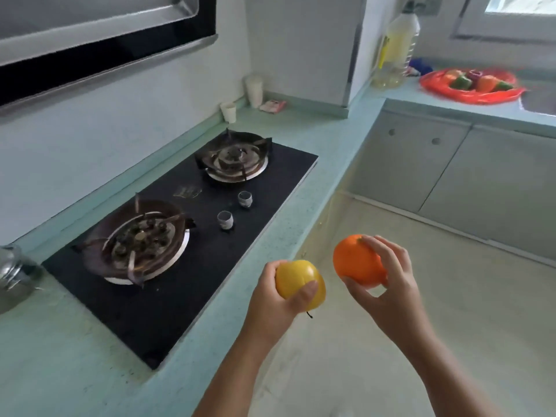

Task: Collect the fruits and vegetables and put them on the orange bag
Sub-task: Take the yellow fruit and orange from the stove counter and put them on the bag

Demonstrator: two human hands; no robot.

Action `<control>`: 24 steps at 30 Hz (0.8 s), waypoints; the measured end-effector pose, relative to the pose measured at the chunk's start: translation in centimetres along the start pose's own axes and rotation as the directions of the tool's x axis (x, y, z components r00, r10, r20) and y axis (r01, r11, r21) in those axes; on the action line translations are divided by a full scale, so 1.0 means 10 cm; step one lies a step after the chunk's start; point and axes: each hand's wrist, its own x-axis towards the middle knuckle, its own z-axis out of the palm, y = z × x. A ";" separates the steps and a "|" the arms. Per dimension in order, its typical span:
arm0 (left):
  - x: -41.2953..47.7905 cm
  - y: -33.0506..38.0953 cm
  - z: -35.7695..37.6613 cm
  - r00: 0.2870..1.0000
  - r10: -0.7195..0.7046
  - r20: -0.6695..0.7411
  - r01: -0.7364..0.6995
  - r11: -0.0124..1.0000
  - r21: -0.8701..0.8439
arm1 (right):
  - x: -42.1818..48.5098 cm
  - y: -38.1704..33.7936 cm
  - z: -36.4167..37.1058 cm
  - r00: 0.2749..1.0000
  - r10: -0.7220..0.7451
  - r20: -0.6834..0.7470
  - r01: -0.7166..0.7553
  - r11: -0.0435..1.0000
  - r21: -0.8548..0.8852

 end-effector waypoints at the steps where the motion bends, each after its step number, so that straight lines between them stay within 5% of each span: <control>1: 0.10 0.08 0.18 1.000 0.009 0.021 -0.009 1.000 0.009 | 0.08 0.10 -0.13 1.000 0.006 -0.023 -0.006 1.000 0.001; 11: 0.88 0.70 1.68 0.969 0.133 0.208 -0.150 0.986 0.070 | 0.51 0.96 -1.24 0.951 0.123 -0.284 -0.136 0.990 -0.029; 24: 2.03 0.96 2.54 0.937 0.131 0.325 -0.148 0.989 0.027 | 1.21 1.74 -1.67 0.866 0.266 -0.423 -0.289 0.957 0.008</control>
